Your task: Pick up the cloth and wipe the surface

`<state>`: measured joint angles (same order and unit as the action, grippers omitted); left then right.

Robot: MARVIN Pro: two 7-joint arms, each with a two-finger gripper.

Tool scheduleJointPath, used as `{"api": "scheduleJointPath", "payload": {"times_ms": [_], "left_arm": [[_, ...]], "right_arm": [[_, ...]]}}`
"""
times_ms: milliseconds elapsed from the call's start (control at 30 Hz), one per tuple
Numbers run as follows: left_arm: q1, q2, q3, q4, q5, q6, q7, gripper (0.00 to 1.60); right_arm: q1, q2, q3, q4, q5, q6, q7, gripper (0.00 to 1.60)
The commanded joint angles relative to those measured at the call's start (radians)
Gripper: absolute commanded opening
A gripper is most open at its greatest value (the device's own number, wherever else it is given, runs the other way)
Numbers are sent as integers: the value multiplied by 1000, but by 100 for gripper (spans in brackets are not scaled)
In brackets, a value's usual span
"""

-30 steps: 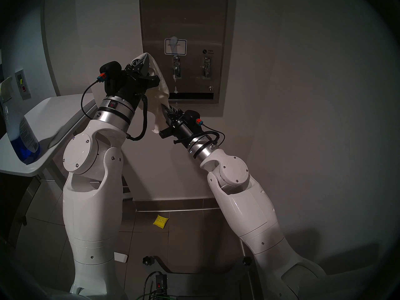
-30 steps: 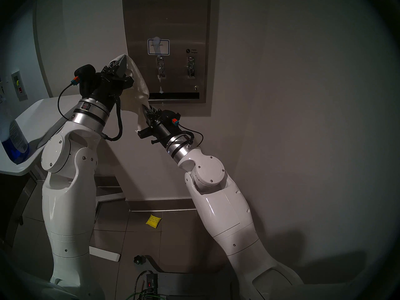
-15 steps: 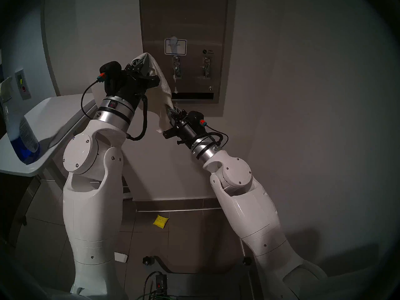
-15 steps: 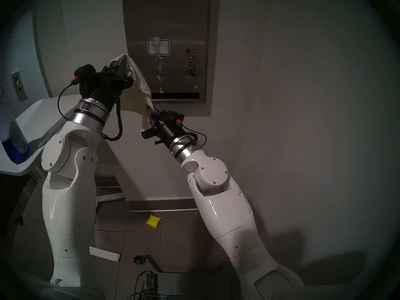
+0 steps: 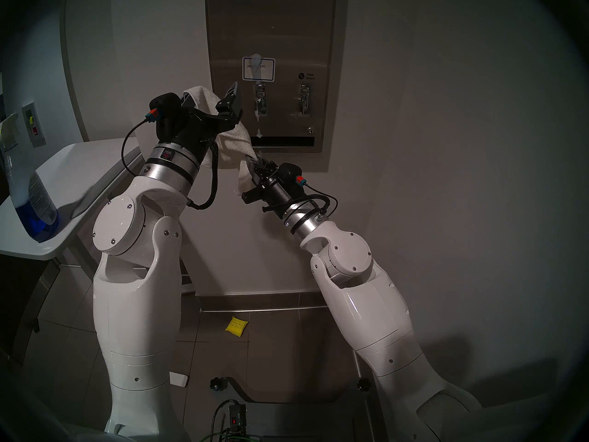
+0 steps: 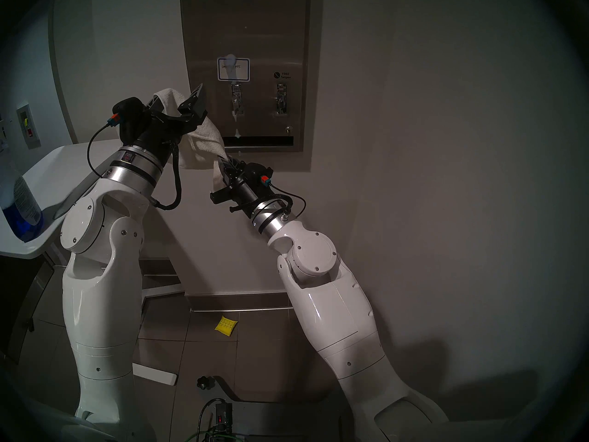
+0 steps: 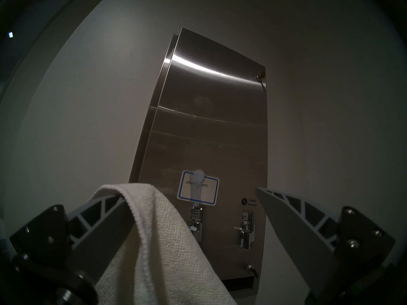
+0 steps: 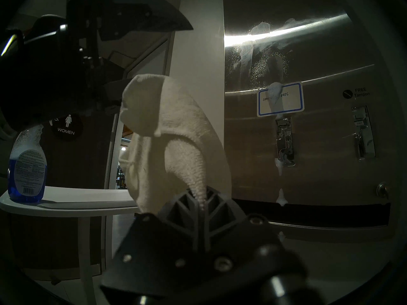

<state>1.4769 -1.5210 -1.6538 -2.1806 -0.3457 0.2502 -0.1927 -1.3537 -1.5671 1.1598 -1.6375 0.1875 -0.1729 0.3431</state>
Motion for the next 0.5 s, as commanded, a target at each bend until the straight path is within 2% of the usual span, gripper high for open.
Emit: {"api": "scheduleJointPath", "payload": {"times_ms": [0, 167, 467], "left_arm": [[-33, -1, 2, -33, -5, -2, -2, 160], [-33, -2, 2, -34, -5, 5, 2, 160], [-30, -3, 1, -33, -5, 6, 1, 160]], "right_arm": [[78, -24, 18, -23, -3, -13, -6, 0], [140, -30, 27, -27, -20, -9, 3, 0], [195, -102, 79, -74, -51, 15, 2, 0]]}}
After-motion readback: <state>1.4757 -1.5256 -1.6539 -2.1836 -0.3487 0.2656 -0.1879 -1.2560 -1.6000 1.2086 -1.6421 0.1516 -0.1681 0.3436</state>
